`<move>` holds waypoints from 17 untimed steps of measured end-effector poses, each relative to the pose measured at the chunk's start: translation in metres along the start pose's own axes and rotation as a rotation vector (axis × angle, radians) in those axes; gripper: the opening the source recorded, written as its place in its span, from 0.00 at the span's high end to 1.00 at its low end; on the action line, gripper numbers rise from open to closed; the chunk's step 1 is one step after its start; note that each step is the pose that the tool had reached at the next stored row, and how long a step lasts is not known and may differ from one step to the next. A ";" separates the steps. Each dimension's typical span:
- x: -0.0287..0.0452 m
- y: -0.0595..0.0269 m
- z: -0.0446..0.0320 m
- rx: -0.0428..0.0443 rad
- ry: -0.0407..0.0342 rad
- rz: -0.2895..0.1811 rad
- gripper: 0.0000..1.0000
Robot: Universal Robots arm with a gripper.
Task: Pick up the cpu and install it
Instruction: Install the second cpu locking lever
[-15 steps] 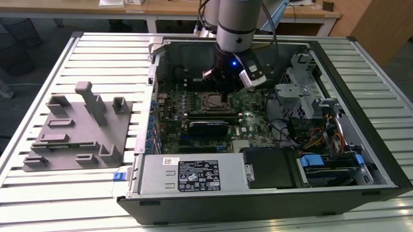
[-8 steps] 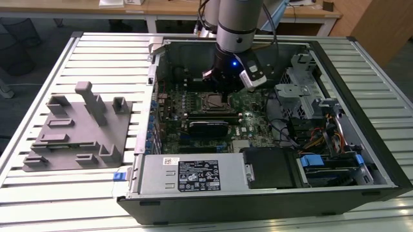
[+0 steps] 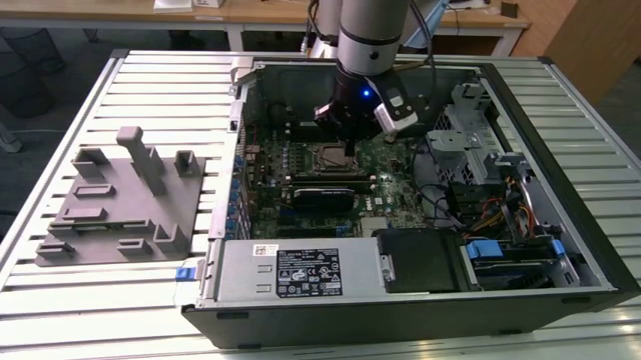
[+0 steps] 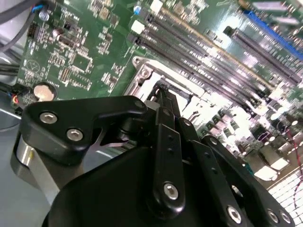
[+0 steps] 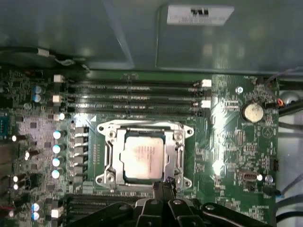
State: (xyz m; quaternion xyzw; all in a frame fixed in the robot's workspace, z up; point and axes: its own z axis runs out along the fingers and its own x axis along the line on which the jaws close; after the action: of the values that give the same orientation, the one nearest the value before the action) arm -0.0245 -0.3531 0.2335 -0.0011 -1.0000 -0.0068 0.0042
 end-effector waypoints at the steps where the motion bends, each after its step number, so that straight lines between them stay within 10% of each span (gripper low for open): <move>1: 0.0000 -0.0030 -0.0001 0.0002 0.0000 0.000 0.89; 17: 0.0202 -0.0264 0.0037 -0.0144 0.0023 0.000 0.89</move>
State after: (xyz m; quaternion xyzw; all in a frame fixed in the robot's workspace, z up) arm -0.0447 -0.3795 0.2296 -0.0010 -0.9999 -0.0140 0.0053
